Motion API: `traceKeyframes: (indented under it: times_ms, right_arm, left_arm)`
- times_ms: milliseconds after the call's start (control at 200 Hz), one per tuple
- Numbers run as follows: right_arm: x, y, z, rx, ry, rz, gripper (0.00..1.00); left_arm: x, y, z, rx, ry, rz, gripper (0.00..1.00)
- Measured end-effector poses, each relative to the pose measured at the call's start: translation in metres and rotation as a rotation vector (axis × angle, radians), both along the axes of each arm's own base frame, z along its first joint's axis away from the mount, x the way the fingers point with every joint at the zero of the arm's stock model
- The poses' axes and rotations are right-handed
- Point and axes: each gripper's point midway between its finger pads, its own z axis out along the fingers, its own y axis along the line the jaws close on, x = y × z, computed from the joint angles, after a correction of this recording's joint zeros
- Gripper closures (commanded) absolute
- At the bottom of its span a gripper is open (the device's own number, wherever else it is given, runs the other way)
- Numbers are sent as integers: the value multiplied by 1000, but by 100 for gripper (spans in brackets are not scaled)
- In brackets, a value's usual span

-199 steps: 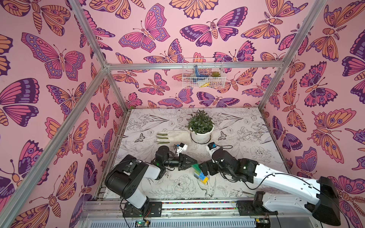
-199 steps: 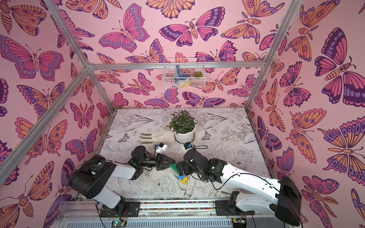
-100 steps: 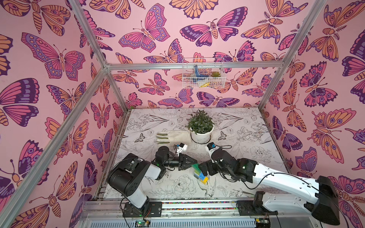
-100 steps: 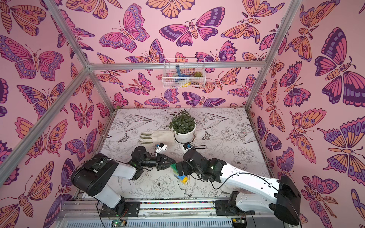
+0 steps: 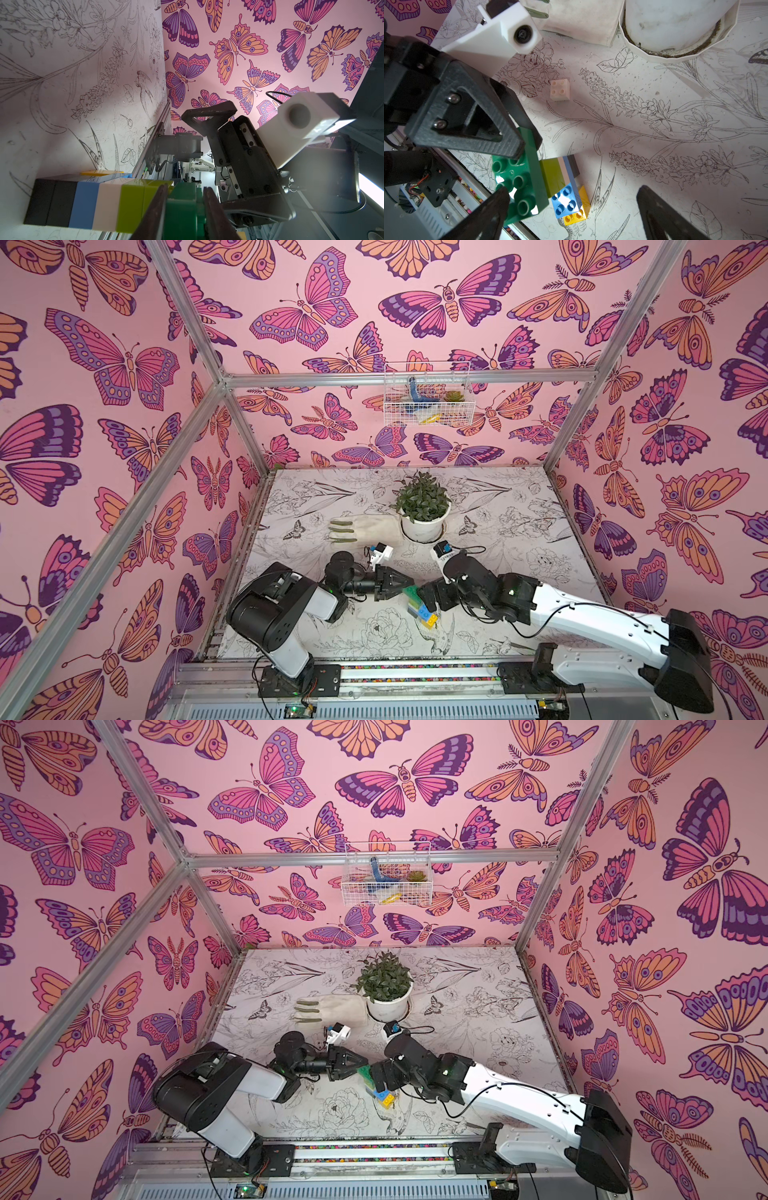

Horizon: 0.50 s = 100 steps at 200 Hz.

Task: Assemble a giraffe with lego
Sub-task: Assemble the lego brick with the lego brick.

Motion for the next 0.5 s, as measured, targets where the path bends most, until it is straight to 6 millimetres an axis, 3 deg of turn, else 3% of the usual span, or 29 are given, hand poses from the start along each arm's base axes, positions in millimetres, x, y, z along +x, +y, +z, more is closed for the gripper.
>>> traceKeyframes:
  times_ms: [501]
  right_arm:
    - [3,4,-2,-7,7,0,1]
  left_arm:
    - [1,3,-2,-12,-11,-3,100]
